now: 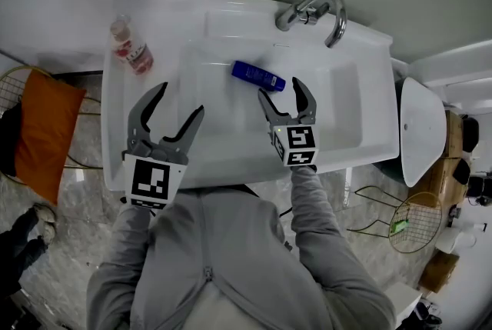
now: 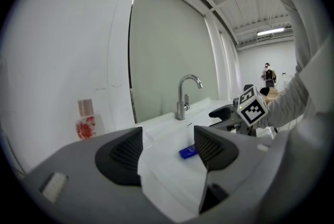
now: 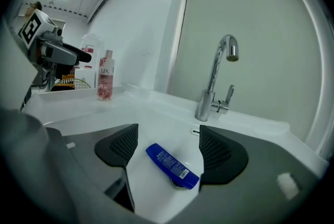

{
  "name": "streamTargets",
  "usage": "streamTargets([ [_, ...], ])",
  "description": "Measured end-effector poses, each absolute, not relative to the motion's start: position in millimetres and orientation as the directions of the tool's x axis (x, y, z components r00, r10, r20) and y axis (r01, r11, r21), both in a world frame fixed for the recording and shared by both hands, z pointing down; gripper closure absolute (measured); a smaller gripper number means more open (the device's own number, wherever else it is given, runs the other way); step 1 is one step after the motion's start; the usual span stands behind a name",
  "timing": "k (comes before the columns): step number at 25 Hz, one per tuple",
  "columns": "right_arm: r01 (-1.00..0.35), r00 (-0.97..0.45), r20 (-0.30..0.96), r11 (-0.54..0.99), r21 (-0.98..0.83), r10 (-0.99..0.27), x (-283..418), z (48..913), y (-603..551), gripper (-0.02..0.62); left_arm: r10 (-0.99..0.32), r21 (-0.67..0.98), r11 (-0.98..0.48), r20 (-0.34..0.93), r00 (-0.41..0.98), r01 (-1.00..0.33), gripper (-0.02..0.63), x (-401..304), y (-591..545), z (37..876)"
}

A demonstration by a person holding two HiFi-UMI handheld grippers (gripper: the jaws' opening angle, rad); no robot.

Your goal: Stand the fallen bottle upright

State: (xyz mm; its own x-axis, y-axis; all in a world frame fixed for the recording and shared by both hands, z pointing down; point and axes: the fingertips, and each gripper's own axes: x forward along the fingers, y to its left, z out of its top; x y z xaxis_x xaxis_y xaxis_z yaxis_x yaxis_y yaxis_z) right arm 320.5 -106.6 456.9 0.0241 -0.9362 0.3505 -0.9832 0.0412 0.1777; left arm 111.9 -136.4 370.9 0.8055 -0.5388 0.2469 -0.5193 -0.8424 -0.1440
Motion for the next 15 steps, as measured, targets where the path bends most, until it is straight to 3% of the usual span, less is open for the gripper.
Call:
streamTargets([
  [15, -0.95, -0.05, 0.555, 0.212, 0.231, -0.83, 332.1, 531.2, -130.1, 0.247, -0.604, -0.122, -0.793, 0.29, 0.743, -0.597, 0.268, 104.8, -150.0, 390.0],
])
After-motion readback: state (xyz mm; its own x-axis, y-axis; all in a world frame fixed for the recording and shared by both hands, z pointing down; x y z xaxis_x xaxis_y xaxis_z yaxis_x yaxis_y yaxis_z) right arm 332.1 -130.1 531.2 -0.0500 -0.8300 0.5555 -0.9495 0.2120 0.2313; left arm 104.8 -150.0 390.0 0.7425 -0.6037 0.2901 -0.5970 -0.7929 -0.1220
